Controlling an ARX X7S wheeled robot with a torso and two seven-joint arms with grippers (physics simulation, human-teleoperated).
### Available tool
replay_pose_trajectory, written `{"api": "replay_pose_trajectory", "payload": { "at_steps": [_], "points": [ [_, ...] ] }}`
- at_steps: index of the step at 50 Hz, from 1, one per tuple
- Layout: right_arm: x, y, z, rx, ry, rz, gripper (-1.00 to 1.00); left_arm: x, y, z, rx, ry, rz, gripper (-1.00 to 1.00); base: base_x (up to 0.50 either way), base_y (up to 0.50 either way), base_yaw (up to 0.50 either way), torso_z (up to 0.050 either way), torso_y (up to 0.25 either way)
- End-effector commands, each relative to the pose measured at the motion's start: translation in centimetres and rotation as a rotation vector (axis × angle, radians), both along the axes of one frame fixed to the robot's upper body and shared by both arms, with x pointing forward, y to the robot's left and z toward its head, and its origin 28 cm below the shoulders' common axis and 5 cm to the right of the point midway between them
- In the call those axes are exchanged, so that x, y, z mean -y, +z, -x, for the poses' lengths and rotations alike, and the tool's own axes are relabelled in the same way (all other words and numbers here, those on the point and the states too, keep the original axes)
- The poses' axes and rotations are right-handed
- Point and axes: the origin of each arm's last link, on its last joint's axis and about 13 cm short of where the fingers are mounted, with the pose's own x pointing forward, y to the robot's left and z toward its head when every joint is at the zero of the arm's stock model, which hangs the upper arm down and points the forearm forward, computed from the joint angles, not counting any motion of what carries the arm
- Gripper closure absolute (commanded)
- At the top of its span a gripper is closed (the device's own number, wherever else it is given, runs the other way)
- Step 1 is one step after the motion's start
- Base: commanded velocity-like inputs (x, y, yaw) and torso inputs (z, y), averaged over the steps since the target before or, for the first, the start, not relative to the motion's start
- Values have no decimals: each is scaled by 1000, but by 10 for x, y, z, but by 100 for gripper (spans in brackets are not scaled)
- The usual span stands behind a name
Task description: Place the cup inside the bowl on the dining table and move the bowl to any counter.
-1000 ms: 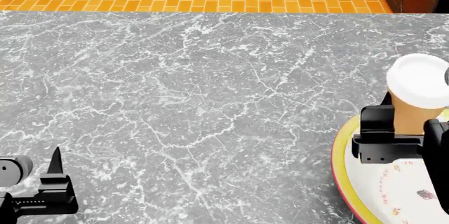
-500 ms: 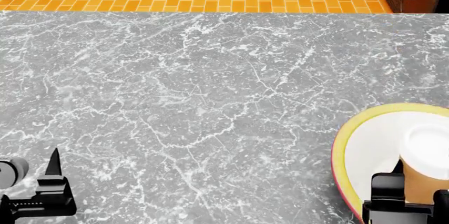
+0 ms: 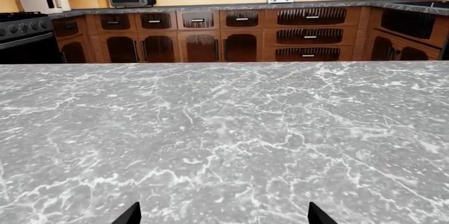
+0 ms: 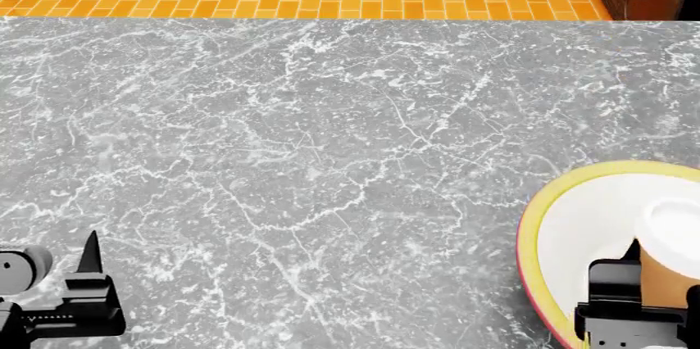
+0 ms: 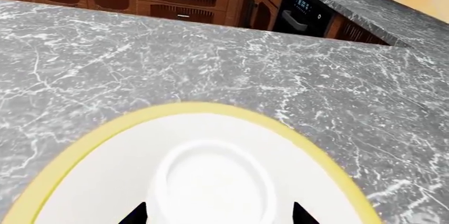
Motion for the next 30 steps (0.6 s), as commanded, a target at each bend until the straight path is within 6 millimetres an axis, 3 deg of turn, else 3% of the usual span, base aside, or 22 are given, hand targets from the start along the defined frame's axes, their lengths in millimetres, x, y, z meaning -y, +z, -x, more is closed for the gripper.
{"api": "replay_pose_trajectory", "payload": {
  "at_steps": [1, 21, 25, 29, 30],
  "points": [
    [1, 14, -1, 34, -11, 31, -100, -1, 1, 0, 10, 2, 12, -100, 0, 0, 0, 0, 0],
    [-6, 73, 7, 174, 22, 78, -100, -1, 2, 0, 12, 2, 14, -100, 0, 0, 0, 0, 0],
    [4, 87, 16, 208, -26, 88, -100, 0, 1, 0, 11, -1, 14, -100, 0, 0, 0, 0, 0],
    [16, 86, 26, 191, -85, 52, -100, -1, 1, 1, 9, 0, 16, -100, 0, 0, 0, 0, 0],
    [24, 88, 36, 203, -128, 2, -100, 0, -2, 0, 6, 2, 18, -100, 0, 0, 0, 0, 0]
  ]
}}
